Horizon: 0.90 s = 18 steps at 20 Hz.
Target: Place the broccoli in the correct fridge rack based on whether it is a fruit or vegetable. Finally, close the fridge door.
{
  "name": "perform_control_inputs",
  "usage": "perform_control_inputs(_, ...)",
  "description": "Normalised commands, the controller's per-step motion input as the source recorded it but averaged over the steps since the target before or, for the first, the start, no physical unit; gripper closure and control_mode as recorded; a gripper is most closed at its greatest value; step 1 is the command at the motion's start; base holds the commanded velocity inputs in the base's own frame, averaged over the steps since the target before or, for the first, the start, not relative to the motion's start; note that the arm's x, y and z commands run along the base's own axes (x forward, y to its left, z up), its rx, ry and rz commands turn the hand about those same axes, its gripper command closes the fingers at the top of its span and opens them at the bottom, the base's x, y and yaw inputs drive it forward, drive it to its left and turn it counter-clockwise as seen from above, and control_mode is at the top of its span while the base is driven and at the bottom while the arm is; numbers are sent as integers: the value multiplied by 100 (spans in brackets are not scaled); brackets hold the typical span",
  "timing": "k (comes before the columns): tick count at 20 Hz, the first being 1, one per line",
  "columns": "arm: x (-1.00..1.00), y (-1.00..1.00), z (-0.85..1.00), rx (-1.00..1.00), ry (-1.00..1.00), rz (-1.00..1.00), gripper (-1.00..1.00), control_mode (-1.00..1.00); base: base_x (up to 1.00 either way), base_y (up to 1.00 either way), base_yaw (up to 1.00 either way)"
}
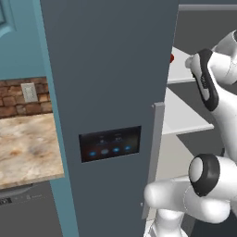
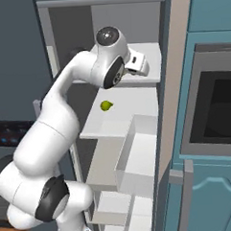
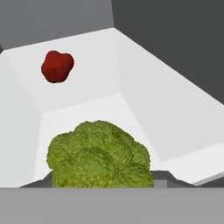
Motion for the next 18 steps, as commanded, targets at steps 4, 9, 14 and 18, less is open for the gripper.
perform_control_inputs(4,96,-8,0,0,0,0,100,-100,0,0,0)
perform_control_inputs(9,97,-19,-4,0,-2,0,100,-100,0,0,0)
perform_control_inputs(14,38,0,-2,-3,-14,0,-100,-100,0,0,0)
perform_control_inputs(18,-30,1,0,-4,-25,0,-100,-100,0,0,0)
